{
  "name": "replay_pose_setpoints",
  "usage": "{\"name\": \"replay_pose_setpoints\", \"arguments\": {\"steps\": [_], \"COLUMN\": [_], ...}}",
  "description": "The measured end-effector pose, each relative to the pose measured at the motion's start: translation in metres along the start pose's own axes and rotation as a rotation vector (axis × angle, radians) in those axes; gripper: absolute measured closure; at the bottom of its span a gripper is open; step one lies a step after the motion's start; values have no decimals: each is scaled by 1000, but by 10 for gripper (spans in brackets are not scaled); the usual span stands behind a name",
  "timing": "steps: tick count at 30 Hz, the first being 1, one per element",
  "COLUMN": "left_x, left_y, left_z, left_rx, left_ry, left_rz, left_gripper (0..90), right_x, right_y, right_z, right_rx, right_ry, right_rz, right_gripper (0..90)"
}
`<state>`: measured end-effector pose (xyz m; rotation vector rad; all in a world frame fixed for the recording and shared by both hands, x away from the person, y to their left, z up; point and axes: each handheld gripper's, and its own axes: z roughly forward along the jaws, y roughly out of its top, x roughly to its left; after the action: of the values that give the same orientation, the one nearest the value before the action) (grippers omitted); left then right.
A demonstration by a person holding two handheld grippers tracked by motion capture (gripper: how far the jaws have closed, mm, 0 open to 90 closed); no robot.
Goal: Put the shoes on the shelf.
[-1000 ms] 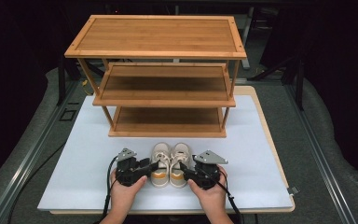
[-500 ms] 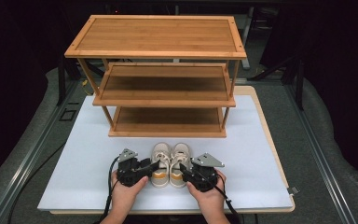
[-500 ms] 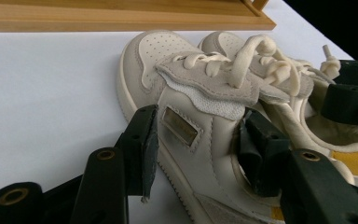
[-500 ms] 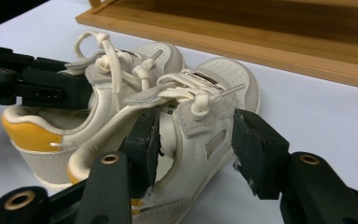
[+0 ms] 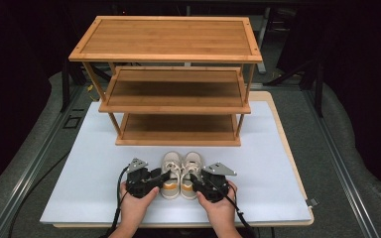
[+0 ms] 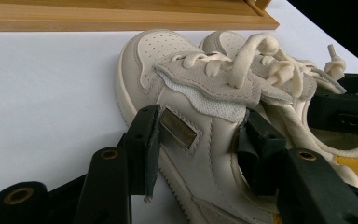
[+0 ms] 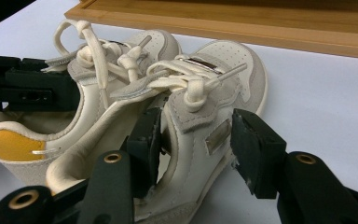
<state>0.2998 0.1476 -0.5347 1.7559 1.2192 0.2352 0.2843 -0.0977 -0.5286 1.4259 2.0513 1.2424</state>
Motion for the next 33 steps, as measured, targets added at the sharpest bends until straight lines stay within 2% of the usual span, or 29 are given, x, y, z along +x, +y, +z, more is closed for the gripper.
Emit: {"name": "replay_pose_setpoints", "arguments": {"steps": [4,10,11,16,17,24,33], "left_x": [0,-3,-4,-4,-4,-5,-7], "left_y": [0,1,0,0,-1,-2,0], "left_z": [1,1,1,1,1,1,0], "left_rx": [2,2,0,-5,-8,-24,-18], "left_ry": [6,20,21,24,25,24,26], "left_rz": [-2,-1,-4,-9,-9,-24,-6], "left_gripper": [535,563,565,573,574,579,586], "right_x": [0,0,1,0,0,0,1], "right_y": [0,-1,-1,-2,-3,-3,-1], "right_z": [2,3,4,3,3,3,1], "right_rx": [13,0,-9,-11,-26,-25,-24], "right_ry": [-2,-2,-16,-8,-3,1,-2], "right_rz": [12,45,47,60,73,71,58], "right_gripper": [534,582,586,588,590,594,595]}}
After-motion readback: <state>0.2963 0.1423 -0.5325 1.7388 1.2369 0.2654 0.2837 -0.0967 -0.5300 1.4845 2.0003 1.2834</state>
